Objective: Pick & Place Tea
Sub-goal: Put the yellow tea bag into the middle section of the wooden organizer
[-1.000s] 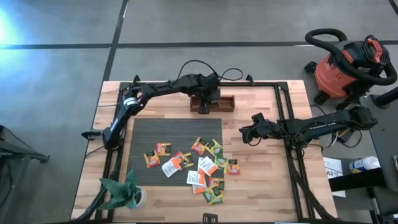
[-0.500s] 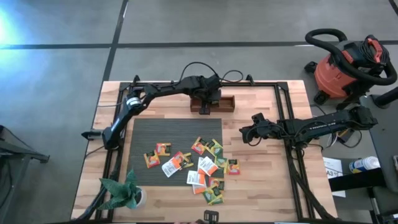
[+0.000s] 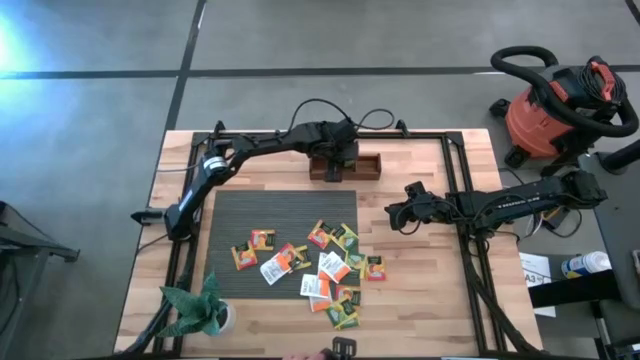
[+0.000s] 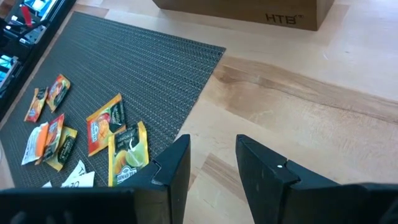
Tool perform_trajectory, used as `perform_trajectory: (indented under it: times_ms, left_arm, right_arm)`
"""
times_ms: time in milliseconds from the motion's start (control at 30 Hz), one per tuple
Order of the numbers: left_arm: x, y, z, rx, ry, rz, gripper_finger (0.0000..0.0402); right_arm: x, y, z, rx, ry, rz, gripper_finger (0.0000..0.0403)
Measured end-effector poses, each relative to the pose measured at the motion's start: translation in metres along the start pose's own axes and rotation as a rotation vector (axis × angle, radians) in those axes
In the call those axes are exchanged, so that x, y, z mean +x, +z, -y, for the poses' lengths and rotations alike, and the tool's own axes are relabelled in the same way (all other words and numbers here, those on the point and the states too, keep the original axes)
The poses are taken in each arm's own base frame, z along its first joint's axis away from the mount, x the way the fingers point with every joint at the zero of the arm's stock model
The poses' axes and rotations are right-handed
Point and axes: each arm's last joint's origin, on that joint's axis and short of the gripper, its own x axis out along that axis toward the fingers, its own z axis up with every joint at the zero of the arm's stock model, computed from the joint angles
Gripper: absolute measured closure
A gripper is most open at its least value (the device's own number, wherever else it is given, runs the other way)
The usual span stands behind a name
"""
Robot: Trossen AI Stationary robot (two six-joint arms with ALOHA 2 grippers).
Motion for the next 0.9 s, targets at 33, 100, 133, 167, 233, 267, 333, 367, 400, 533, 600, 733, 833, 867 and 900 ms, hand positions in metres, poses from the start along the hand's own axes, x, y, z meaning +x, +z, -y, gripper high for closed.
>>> perform_trajectory:
  times_ms: [33, 100, 133, 167, 233, 267, 333, 367, 400, 533, 600, 733, 833, 867, 900]
  left_arm:
    - [0.0, 0.001, 0.0, -0.001, 0.004, 0.006, 0.0345]
    - [0.0, 0.001, -0.001, -0.001, 0.018, 0.009, 0.0332]
    - [0.0, 0.002, -0.002, 0.001, 0.036, 0.006, 0.0327]
    - [0.0, 0.002, -0.003, 0.006, 0.062, 0.001, 0.0323]
    - [0.0, 0.003, -0.005, 0.019, 0.121, -0.017, 0.032]
    - [-0.001, 0.003, -0.005, 0.027, 0.147, -0.03, 0.032]
    - [-0.005, 0.004, -0.007, 0.038, 0.192, -0.048, 0.0319]
    - [-0.008, 0.005, -0.007, 0.038, 0.206, -0.049, 0.0319]
    - [-0.013, 0.007, -0.006, 0.036, 0.218, -0.046, 0.0319]
    - [-0.038, 0.016, 0.0, -0.048, 0.217, -0.006, 0.0319]
    - [-0.05, 0.019, 0.007, -0.109, 0.17, 0.026, 0.0319]
    - [-0.067, 0.021, 0.027, -0.254, -0.051, 0.081, 0.0319]
    - [-0.066, 0.017, 0.046, -0.303, -0.21, 0.087, 0.0319]
    - [-0.063, 0.014, 0.055, -0.3, -0.253, 0.073, 0.0319]
    - [-0.061, 0.012, 0.062, -0.296, -0.282, 0.066, 0.0319]
  right_arm:
    - [0.0, 0.0, 0.0, 0.0, 0.0, 0.0, 0.0275]
    - [0.0, 0.0, 0.0, 0.002, 0.0, 0.0, 0.0275]
    - [0.0, 0.0, 0.0, 0.002, 0.0, 0.0, 0.0275]
    - [0.0, 0.0, 0.0, 0.002, 0.0, 0.0, 0.0275]
    - [0.0, 0.0, 0.0, 0.003, 0.0, 0.0, 0.0275]
    - [0.0, 0.0, 0.0, 0.003, 0.0, 0.0, 0.0275]
    - [0.0, 0.0, 0.0, 0.003, 0.0, 0.0, 0.0275]
    - [0.0, 0.0, 0.0, 0.003, 0.0, 0.0, 0.0275]
    - [0.0, 0.0, 0.0, 0.001, 0.0, 0.0, 0.0275]
    - [0.0, 0.0, 0.0, 0.0, -0.001, 0.0, 0.0275]
    - [0.001, -0.001, 0.001, 0.001, 0.0, -0.01, 0.0275]
    - [0.004, -0.005, 0.001, -0.005, 0.009, -0.079, 0.0275]
    - [0.01, -0.01, 0.002, 0.009, 0.013, -0.168, 0.0275]
    - [0.012, -0.012, 0.002, 0.013, 0.013, -0.191, 0.0275]
    - [0.015, -0.014, 0.002, 0.019, 0.012, -0.217, 0.0275]
